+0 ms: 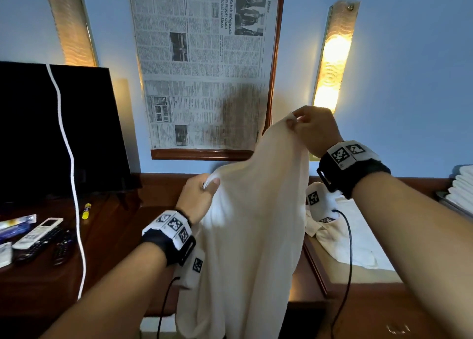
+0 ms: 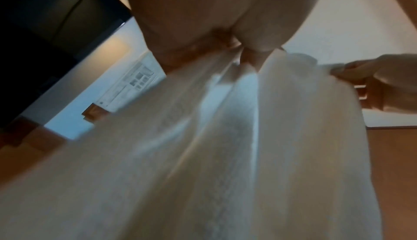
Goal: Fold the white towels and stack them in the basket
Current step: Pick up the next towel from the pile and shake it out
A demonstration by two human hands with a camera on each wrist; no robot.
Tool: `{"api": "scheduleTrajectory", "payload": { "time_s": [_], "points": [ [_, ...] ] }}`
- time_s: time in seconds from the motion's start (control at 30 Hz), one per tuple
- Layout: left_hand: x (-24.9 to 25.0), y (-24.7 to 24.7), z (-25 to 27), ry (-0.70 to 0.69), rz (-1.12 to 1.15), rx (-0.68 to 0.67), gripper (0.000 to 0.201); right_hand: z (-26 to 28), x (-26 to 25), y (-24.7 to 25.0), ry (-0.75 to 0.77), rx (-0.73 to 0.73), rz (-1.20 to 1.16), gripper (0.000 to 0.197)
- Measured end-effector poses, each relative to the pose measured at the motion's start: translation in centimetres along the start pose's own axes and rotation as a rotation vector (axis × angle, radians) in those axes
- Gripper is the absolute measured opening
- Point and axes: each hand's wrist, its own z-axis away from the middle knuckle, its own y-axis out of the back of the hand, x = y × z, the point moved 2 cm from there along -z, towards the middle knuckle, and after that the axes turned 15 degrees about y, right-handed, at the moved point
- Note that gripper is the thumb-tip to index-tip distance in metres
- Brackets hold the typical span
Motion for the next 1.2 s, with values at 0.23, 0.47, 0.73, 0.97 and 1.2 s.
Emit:
{"api": "scheduleTrajectory", "payload": {
  "time_s": [0.23, 0.47, 0.73, 0.97, 1.2],
  "points": [
    [5.6, -0.4, -1.1, -0.086, -0.112, -0.125, 0.029, 5.6, -3.8, -5.3, 0.203, -0.612, -0.151, 0.016],
    [5.9, 0.0, 0.9, -0.113, 0.048, -0.083, 0.012, 8.5, -3.6, -7.8, 0.235, -0.511, -0.044, 0.005],
    [-4.1, 0.0, 4.7, 0.218, -0.383, 0.079, 0.002, 5.2, -4.0, -6.1, 0.191, -0.168, 0.018, 0.008],
    [-11.8, 2.0, 6.7, 0.492, -0.520, 0.089, 0.003, 3.3, -0.6, -3.6, 0.082, 0.002, 0.247, 0.020],
    [-9.9, 5.6, 5.5, 0.203, -0.260, -0.122, 0.020, 6.7, 5.8, -2.5, -0.358, -0.158, 0.463, 0.021]
  ]
}}
